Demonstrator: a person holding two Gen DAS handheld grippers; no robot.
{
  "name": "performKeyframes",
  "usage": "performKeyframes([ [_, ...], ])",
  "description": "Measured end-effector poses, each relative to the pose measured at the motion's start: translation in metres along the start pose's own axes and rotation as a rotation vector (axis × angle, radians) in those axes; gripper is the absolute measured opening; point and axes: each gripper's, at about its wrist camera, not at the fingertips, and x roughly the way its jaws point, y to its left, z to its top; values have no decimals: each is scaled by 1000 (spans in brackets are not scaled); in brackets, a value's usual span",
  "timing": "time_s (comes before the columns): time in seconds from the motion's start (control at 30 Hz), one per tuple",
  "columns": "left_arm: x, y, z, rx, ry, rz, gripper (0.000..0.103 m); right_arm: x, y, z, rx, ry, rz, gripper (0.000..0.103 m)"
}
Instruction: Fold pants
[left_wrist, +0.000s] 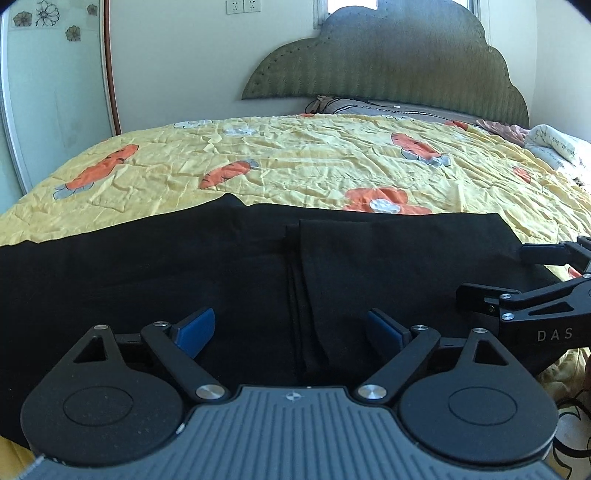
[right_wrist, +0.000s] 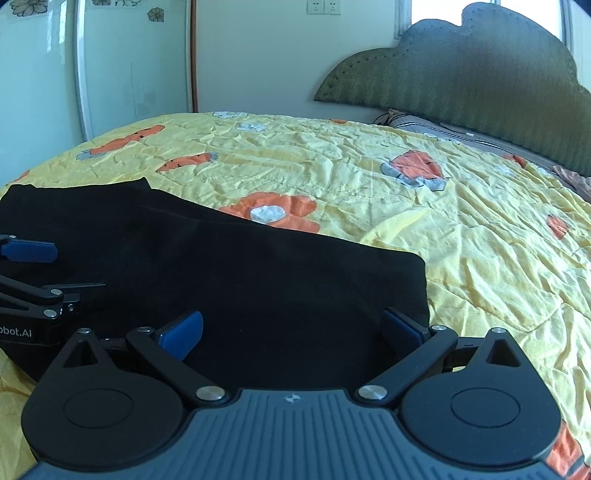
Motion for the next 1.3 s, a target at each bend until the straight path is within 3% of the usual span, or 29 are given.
performKeyframes([
  [0.07,-1,1,-1,-3,-2,-2,93,-4,4,-3,0,-24,-26,103],
  [0.4,-10,2,0,-7,16,-2,93,-8,13,-2,-8,24,-48,103],
  [0.63,-24,18,4,-32,-9,51,93,-16,13,-3,11,-2,-59,103],
  [0.77,-24,29,4,-53,10,71,93,-11,16,-5,-1,30,-34,103],
  [0.93,-30,40,2,-57,-4,93,93,-20,17,-4,23,-11,-51,103],
  [1.07,-34,53,3,-71,-15,125,93,-25,21,3,70,-45,30,103],
  [1.3,-31,76,-2,-81,12,183,93,-5,38,-2,30,24,26,103],
])
